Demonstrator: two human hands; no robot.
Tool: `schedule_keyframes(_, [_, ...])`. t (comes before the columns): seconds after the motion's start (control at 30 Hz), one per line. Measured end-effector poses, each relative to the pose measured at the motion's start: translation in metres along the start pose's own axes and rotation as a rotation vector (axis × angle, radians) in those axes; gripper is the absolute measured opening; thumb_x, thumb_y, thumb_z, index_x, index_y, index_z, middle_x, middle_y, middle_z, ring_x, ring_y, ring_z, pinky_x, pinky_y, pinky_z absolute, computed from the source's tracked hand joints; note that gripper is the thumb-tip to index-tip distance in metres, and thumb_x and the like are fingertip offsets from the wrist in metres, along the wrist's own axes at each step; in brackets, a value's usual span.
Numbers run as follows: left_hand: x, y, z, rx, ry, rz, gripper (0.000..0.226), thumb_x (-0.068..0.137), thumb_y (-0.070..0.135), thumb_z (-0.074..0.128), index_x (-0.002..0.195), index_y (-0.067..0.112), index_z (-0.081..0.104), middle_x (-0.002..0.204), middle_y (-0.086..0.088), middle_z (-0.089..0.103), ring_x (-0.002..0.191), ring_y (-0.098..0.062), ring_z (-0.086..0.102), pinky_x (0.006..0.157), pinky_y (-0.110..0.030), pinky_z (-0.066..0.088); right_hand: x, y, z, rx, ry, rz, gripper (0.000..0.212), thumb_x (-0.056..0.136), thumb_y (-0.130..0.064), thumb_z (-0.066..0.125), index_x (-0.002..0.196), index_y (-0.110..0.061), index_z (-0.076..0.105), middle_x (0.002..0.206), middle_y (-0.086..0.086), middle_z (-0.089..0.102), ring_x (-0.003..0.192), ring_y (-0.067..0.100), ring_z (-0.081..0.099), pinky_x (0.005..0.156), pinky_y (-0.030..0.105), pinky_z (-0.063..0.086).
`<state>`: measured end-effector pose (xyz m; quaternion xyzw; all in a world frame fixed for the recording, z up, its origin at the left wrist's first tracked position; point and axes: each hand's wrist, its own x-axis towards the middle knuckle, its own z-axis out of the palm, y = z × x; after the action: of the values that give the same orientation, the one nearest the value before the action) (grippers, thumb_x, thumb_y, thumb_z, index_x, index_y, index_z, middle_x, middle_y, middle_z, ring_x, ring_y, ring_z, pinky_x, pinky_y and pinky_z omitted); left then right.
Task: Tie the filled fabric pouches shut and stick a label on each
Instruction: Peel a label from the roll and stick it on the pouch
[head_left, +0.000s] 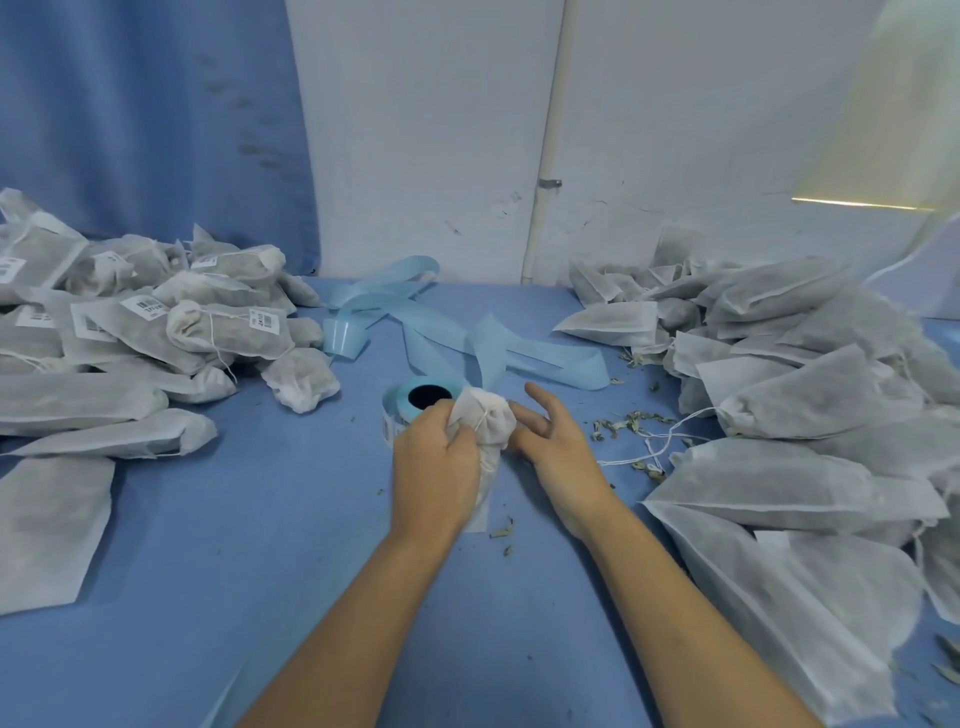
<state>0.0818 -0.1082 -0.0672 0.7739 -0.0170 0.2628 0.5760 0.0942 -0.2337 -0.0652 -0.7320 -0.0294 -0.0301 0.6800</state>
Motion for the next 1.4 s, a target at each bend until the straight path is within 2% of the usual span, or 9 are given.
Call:
schedule_keyframes(0.1, [-0.002,0.0,0.0,0.008,-0.026,0.056,0.022,0.084,0.005,0.044,0.063,0.011,0.039,0.055,0.009,0.038,0.054,-0.007,0.034,0.05,-0.02,0.03,-0.006,-0.002,0.005,-0.295,-0.002,-0.284,0.066,0.09,0.009,0.049,0.135,-0.039,0.04,0.15,-0.014,0.028,0.122,0.001,0.045,0.099,0.016,0.039])
schedule_keyframes(0.2, [-0.002,0.001,-0.003,-0.019,-0.041,0.07,0.01,0.075,0.013,0.039,0.066,0.009,0.042,0.056,0.007,0.043,0.054,-0.008,0.036,0.05,-0.022,0.031,-0.004,0.005,0.01,-0.661,0.041,-0.488,0.042,0.093,0.0,0.051,0.124,-0.027,0.058,0.151,-0.018,0.025,0.122,0.0,0.027,0.097,0.003,0.019])
schedule_keyframes(0.33, [0.0,-0.002,-0.005,-0.038,-0.035,0.052,0.015,0.081,0.004,0.043,0.067,0.007,0.04,0.057,0.006,0.04,0.054,-0.009,0.034,0.051,-0.024,0.03,0.001,0.012,0.005,-0.755,0.141,-0.448,0.009,0.096,-0.016,0.054,0.098,-0.015,0.062,0.153,-0.009,0.029,0.123,0.01,0.03,0.09,0.017,0.027])
schedule_keyframes(0.43, [0.001,-0.003,-0.005,-0.026,-0.05,0.049,0.025,0.082,-0.006,0.044,0.065,0.01,0.035,0.058,0.004,0.038,0.054,-0.007,0.031,0.05,-0.022,0.027,0.001,0.012,0.001,-0.894,0.143,-0.478,0.01,0.097,-0.017,0.053,0.098,-0.013,0.061,0.154,-0.003,0.028,0.127,0.021,0.031,0.095,0.032,0.035])
schedule_keyframes(0.6, [0.002,-0.006,-0.004,-0.033,-0.063,0.014,0.026,0.082,-0.006,0.045,0.064,0.009,0.036,0.058,0.003,0.039,0.054,-0.007,0.032,0.05,-0.02,0.03,-0.002,0.008,0.002,-0.971,0.072,-0.489,0.014,0.093,-0.015,0.058,0.106,-0.012,0.063,0.154,0.0,0.031,0.13,0.023,0.028,0.099,0.037,0.038])
schedule_keyframes(0.93, [0.005,-0.009,-0.01,-0.045,-0.148,0.052,0.037,0.078,-0.006,0.045,0.059,0.02,0.026,0.058,0.007,0.029,0.054,-0.008,0.025,0.051,-0.022,0.023,-0.001,0.004,0.0,-0.912,0.423,-0.29,0.015,0.098,-0.014,0.051,0.107,-0.013,0.062,0.148,0.008,0.032,0.13,0.028,0.031,0.103,0.038,0.033])
schedule_keyframes(1.13, [0.008,-0.006,-0.015,-0.089,-0.231,-0.02,0.048,0.08,-0.013,0.047,0.056,0.029,0.049,0.064,0.012,0.049,0.064,-0.007,0.044,0.065,-0.027,0.038,-0.001,0.003,-0.001,-0.759,0.496,-0.334,0.014,0.096,-0.011,0.054,0.107,-0.013,0.063,0.14,0.009,0.036,0.123,0.025,0.037,0.098,0.038,0.039])
schedule_keyframes(1.27, [0.008,-0.003,-0.017,-0.238,-0.277,-0.094,0.025,0.073,-0.02,0.043,0.079,-0.002,0.059,0.084,-0.014,0.057,0.073,-0.009,0.053,0.068,-0.017,0.044,-0.004,0.0,-0.001,-0.43,0.502,-0.339,0.026,0.096,-0.011,0.055,0.119,-0.022,0.054,0.109,-0.006,0.049,0.09,0.008,0.053,0.075,0.017,0.046])
schedule_keyframes(1.4, [0.007,0.002,-0.018,-0.338,-0.314,-0.11,0.019,0.061,-0.005,0.048,0.074,0.003,0.059,0.078,0.002,0.058,0.07,-0.002,0.054,0.064,-0.009,0.043,-0.003,0.004,-0.002,-0.346,0.319,-0.183,0.028,0.096,-0.008,0.053,0.122,-0.017,0.058,0.111,-0.01,0.061,0.102,0.006,0.058,0.075,-0.001,0.039])
